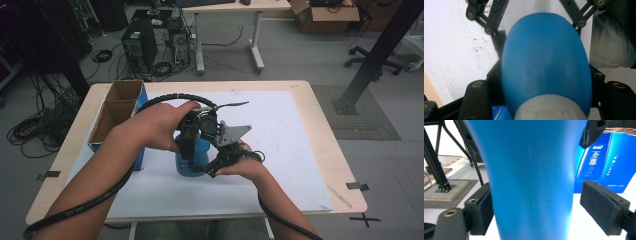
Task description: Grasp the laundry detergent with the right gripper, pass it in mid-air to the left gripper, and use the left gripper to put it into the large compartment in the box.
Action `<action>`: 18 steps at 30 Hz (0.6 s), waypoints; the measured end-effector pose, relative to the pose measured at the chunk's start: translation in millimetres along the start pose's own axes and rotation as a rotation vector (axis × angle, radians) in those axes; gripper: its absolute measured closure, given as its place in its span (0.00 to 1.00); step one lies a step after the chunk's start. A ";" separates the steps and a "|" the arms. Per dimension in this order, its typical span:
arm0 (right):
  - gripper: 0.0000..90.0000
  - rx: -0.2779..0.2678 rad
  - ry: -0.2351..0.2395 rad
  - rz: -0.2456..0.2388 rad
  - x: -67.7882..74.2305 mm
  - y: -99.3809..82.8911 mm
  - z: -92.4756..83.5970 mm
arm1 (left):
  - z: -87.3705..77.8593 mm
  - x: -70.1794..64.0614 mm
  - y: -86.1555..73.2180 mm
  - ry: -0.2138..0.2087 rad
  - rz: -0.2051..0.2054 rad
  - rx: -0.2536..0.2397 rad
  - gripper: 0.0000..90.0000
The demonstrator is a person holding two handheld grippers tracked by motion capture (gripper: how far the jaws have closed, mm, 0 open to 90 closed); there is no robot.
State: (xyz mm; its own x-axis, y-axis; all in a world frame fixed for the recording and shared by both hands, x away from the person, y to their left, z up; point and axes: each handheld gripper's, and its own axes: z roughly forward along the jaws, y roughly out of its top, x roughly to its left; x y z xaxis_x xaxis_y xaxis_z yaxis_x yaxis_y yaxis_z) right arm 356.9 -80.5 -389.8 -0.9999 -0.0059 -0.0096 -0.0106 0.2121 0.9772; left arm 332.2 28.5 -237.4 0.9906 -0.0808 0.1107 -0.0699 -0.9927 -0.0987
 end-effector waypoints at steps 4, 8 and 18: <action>0.14 0.016 -0.007 -0.001 0.2 2.1 -4.1 | -2.7 1.3 -0.3 0.001 -0.015 0.002 0.42; 0.11 0.027 -0.018 -0.003 -0.9 6.8 -11.6 | -6.8 3.3 -1.7 -0.007 -0.036 -0.003 0.42; 0.08 0.127 -0.033 -0.023 -6.2 23.2 -32.6 | -14.9 9.6 -8.6 -0.046 -0.116 0.001 0.42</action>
State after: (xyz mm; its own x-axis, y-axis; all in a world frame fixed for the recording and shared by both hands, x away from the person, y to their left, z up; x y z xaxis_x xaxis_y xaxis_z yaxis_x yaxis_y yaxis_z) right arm 363.0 -107.4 -360.2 -0.9990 0.0197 -0.0412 -0.0322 0.3339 0.9421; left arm 340.6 35.0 -220.7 0.9964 0.0384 0.0758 0.0451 -0.9950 -0.0890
